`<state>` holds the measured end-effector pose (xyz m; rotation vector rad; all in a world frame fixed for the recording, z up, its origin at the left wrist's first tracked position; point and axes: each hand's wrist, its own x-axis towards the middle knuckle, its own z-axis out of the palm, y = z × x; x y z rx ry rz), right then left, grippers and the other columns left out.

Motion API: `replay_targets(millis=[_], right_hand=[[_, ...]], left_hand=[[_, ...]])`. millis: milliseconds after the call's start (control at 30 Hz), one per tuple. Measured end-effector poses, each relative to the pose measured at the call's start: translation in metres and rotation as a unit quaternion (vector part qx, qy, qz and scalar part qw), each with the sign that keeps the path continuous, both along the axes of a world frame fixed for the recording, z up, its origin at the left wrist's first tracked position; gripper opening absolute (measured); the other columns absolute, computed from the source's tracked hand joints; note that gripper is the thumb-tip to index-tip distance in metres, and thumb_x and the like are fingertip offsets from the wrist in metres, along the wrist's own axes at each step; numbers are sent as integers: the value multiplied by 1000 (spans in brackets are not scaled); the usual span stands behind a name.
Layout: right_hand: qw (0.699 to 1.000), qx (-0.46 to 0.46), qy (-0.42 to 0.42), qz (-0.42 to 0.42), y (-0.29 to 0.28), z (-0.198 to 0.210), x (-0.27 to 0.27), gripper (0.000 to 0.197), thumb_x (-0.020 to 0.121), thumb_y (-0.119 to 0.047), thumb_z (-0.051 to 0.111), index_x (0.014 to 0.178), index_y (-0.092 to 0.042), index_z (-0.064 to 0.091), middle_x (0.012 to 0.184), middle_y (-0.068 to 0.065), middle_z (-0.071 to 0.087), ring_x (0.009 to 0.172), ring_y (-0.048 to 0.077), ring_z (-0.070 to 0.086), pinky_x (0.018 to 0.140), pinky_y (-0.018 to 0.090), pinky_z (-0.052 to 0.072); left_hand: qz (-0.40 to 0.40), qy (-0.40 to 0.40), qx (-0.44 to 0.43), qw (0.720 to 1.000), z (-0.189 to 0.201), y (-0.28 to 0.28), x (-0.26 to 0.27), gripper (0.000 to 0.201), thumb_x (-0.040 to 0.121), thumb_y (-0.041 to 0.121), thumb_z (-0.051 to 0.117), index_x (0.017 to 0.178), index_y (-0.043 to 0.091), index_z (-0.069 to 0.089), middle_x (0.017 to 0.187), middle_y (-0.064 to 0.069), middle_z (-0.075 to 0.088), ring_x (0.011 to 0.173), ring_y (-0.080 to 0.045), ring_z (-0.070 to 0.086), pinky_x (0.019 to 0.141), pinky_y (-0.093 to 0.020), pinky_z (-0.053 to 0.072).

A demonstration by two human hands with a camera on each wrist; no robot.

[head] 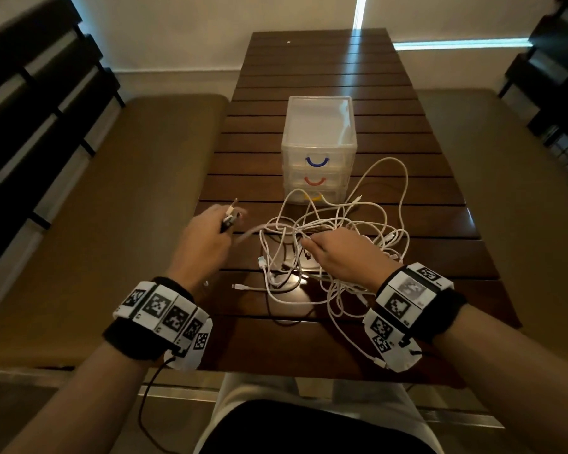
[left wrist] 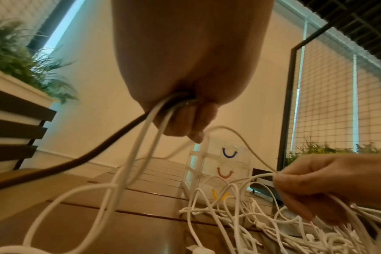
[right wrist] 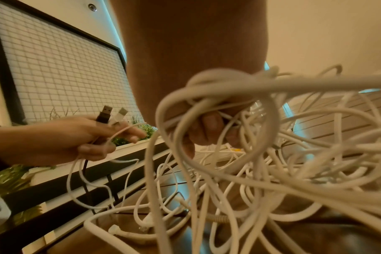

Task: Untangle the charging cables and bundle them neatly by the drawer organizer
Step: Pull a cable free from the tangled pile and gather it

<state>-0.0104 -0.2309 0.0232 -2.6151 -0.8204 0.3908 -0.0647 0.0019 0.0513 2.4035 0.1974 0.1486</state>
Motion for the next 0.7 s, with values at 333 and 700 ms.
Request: replay_targets(millis=[333,700], right_hand=[[999,-50,-13,9,12,4,-3,50,104,-47,27,92,-13,61,83,7,63,78,23,60,76,41,51],[999,-44,-26,5,4,-2,-5,32,105,-41,33,81,-25,47,70,-4,52,71,19,55,80,42,52]], left_hand=[[-165,54,83,981,-8,-53,1,38,96,12,50,128,30,60,105,4,68,96,-16,62,74,-26,44],[-20,26,39,999,1,-23,10,23,99,10,47,88,28,57,85,3,60,68,-14,55,57,-30,42]])
